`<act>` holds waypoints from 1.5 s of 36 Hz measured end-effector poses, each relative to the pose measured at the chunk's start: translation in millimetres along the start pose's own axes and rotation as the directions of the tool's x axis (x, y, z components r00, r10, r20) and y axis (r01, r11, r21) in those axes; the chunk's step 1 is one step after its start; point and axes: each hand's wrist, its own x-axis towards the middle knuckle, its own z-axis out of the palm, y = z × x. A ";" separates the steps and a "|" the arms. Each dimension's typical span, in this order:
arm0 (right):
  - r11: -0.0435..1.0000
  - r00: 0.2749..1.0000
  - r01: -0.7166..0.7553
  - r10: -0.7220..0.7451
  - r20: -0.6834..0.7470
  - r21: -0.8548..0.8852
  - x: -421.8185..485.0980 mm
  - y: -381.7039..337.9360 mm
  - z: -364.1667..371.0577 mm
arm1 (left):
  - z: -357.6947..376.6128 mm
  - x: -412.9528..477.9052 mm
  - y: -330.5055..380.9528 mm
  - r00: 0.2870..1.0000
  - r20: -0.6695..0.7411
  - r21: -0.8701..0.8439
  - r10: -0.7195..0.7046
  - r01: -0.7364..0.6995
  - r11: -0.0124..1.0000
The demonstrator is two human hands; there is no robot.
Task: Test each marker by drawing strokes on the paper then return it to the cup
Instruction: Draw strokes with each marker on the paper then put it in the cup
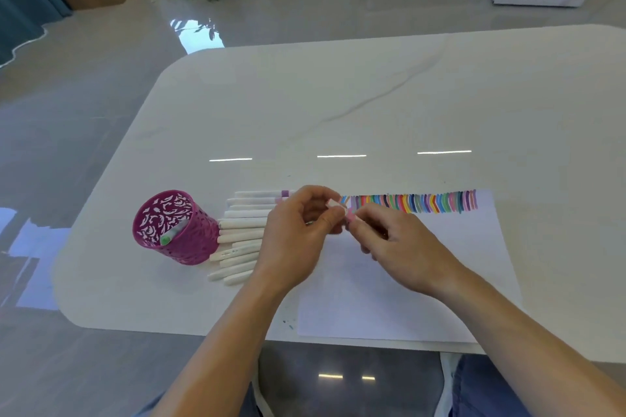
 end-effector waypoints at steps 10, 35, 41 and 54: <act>0.890 0.998 0.063 -0.061 0.021 -0.452 -10.8 23.1 -16.3 | 16.1 -2.5 -10.6 0.920 0.392 0.668 0.027 -0.304 0.679; 0.906 0.998 0.046 -0.064 -0.028 -0.420 -13.3 28.4 -21.1 | 18.0 1.1 -9.6 0.940 0.291 0.607 0.176 -0.324 0.725; 0.941 0.996 -0.036 0.007 -0.089 -0.336 -9.1 29.2 -30.3 | 9.3 5.8 -13.4 0.969 0.182 0.629 0.169 -0.247 0.737; 0.982 0.990 -0.054 0.076 -0.116 0.183 4.1 33.8 -23.9 | 1.5 8.0 -35.3 0.937 0.318 0.745 0.147 -0.343 0.572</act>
